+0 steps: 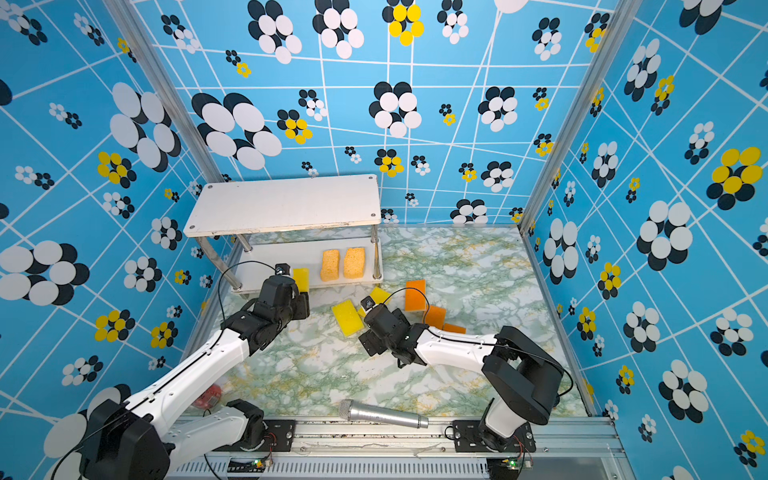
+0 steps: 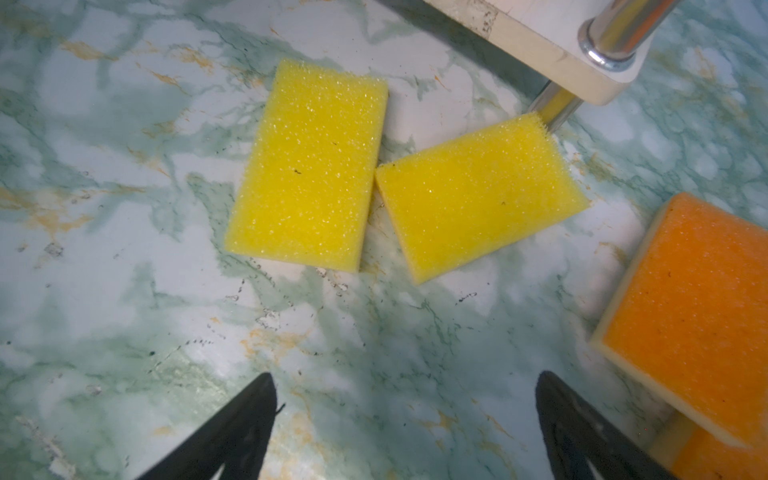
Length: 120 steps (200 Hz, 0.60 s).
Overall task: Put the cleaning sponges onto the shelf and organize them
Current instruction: 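Lift the yellow sponge with the left gripper, then carry the yellow sponge with the left gripper onto the lower shelf beside the tan sponges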
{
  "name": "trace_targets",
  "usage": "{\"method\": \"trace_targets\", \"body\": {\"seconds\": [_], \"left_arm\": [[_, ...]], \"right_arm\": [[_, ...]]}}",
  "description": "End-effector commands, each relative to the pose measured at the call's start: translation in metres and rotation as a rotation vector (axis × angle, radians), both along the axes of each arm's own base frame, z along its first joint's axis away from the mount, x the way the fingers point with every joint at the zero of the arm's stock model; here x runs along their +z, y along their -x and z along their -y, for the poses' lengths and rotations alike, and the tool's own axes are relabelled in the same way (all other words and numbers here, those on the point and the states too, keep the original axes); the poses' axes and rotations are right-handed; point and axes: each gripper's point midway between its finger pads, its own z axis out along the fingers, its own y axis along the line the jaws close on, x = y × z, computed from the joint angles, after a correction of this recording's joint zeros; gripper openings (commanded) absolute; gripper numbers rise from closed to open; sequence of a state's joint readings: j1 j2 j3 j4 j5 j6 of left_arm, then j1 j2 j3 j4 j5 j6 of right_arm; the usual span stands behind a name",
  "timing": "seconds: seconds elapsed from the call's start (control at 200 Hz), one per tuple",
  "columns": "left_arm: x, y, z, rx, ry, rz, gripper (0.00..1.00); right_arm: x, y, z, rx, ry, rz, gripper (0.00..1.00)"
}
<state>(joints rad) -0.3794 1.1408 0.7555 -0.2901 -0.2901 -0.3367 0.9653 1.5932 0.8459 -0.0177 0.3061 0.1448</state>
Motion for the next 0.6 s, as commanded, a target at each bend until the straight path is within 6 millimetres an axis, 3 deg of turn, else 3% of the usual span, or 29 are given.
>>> {"method": "trace_targets", "body": {"seconds": [0.0, 0.335, 0.595], "left_arm": [[0.021, -0.020, 0.001, -0.007, 0.012, 0.066, 0.63], [0.018, -0.051, -0.004, 0.004, 0.025, 0.075, 0.63], [0.001, -0.079, -0.005, 0.007, 0.021, 0.050, 0.63]], "right_arm": [[0.007, -0.002, 0.007, -0.018, 0.001, 0.021, 0.99], [0.008, -0.002, 0.011, -0.025, 0.010, 0.025, 0.99], [0.011, -0.001, 0.016, -0.037, 0.013, 0.032, 0.99]]}}
